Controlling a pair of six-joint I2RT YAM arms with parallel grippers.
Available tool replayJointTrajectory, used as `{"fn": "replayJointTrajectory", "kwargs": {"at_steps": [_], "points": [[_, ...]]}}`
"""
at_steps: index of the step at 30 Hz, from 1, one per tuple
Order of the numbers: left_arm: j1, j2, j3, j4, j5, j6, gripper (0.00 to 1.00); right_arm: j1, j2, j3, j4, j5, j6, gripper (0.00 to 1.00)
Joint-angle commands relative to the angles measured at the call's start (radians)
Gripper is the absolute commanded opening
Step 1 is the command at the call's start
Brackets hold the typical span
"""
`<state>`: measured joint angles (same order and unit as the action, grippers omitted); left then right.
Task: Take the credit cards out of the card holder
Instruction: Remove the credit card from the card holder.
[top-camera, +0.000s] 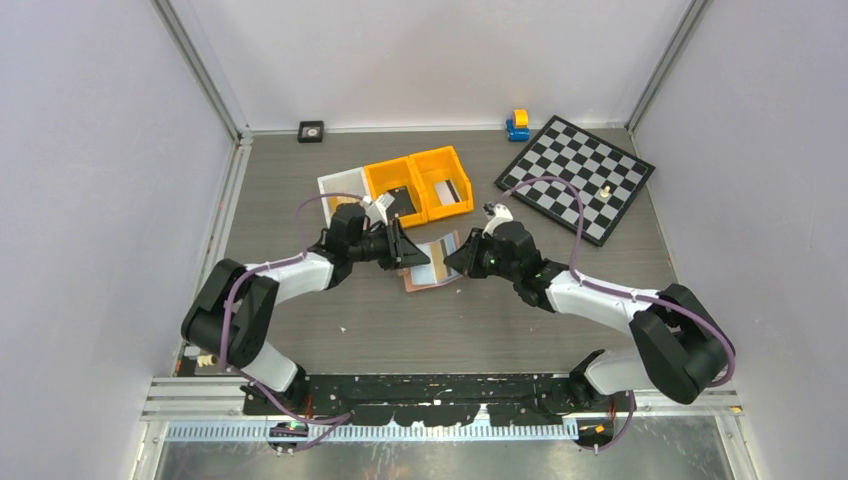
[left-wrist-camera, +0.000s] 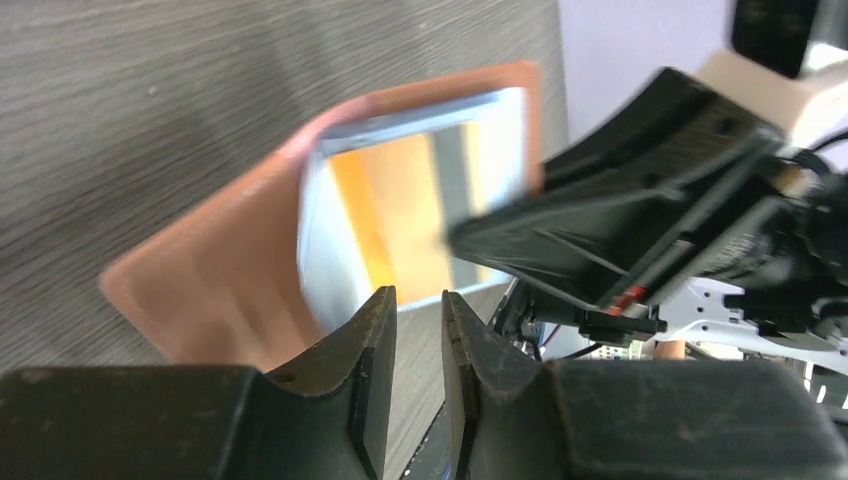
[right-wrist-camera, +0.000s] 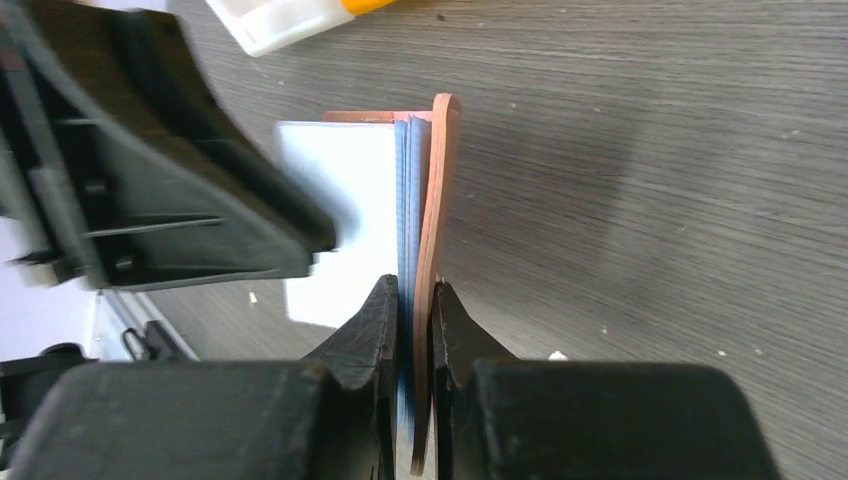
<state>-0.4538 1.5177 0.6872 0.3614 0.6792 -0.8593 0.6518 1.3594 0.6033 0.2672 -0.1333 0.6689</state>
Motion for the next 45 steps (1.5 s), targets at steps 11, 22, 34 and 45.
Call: {"fn": "replayJointTrajectory", "kwargs": {"at_steps": [11,22,34,45], "points": [[0.017,0.061,0.014,0.04,0.061,-0.041,0.32,-0.018,-0.099,-0.05,0.275,-0.19,0.146,0.01],[0.049,0.106,-0.067,0.429,0.166,-0.243,0.31,-0.033,-0.077,-0.068,0.366,-0.244,0.195,0.01],[0.022,0.125,-0.06,0.587,0.229,-0.313,0.22,-0.057,0.003,-0.076,0.481,-0.312,0.26,0.01],[0.062,0.062,-0.067,0.346,0.152,-0.192,0.0,-0.095,-0.029,-0.115,0.509,-0.289,0.284,0.2]]}}
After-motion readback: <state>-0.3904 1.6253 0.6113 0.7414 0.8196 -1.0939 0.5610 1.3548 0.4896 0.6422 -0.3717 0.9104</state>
